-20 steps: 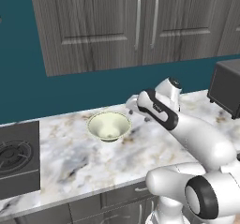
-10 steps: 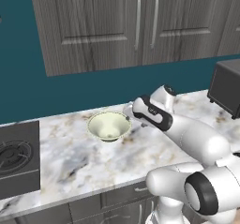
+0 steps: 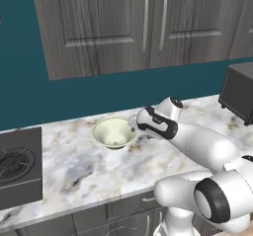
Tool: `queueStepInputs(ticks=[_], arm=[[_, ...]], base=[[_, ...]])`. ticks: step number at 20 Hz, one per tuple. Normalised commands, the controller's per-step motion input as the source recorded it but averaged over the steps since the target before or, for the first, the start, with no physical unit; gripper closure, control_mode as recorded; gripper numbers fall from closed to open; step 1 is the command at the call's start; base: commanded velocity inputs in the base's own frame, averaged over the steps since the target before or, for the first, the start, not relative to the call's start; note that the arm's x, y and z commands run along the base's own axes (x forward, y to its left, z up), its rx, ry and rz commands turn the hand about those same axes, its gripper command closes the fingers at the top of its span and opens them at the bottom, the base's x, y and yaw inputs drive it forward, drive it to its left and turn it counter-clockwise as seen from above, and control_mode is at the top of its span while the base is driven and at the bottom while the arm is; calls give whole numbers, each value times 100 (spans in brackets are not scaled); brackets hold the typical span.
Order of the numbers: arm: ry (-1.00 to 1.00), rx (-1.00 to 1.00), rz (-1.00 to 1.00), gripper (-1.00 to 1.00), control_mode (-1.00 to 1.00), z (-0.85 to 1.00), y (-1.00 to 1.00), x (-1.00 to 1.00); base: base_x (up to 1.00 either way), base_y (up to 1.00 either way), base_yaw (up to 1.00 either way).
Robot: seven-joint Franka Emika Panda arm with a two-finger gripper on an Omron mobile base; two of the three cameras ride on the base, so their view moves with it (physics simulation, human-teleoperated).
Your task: Pick the cup and bowl from the counter and place them on the counter next to the sink.
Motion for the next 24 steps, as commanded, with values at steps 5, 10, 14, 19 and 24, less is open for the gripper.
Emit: queueStepInputs(ticks=[5, 10, 14, 19, 24], arm=[[0, 0, 0, -100, -100, -14, 5, 13], [0, 0, 0, -100, -100, -10, 4, 25], [0, 0, 0, -100, -100, -12, 2, 18], [0, 0, 0, -100, -100, -14, 3, 11], [0, 0, 0, -100, -100, -13, 4, 13]], base=[[0, 0, 0], [0, 0, 0], [0, 0, 0], [0, 0, 0], [0, 0, 0]])
